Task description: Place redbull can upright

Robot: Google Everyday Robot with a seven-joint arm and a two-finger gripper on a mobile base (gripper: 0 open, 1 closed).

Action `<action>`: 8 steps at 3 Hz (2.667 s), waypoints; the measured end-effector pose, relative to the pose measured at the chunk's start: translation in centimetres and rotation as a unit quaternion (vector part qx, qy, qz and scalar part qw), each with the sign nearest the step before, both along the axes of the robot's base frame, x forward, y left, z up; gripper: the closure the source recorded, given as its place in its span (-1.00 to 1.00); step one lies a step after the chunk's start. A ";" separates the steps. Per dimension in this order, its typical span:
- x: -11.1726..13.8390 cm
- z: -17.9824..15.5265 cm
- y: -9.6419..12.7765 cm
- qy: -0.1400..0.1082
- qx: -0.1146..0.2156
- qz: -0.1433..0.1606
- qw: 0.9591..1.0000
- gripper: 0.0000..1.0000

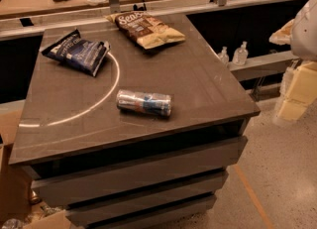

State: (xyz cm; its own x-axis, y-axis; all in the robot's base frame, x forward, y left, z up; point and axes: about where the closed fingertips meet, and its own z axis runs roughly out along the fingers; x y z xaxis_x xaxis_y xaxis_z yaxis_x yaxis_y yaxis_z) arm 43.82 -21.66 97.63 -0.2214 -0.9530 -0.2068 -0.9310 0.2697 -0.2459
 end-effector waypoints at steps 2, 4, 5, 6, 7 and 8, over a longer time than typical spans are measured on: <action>0.1 -0.3 0.7 -0.004 0.020 0.009 1.000 -1.00; 0.9 -3.1 5.8 -0.065 0.184 0.063 0.979 -1.00; 1.6 -4.2 8.8 -0.088 0.273 0.067 0.956 -1.00; 3.1 -6.0 12.9 -0.086 0.386 0.063 0.916 -1.00; 4.1 -7.6 15.6 -0.067 0.447 0.080 0.888 -1.00; 4.1 -7.6 15.6 -0.067 0.447 0.080 0.888 -1.00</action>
Offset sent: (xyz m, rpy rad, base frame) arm 0.0064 0.0624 -0.0205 0.3583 -0.0556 0.1532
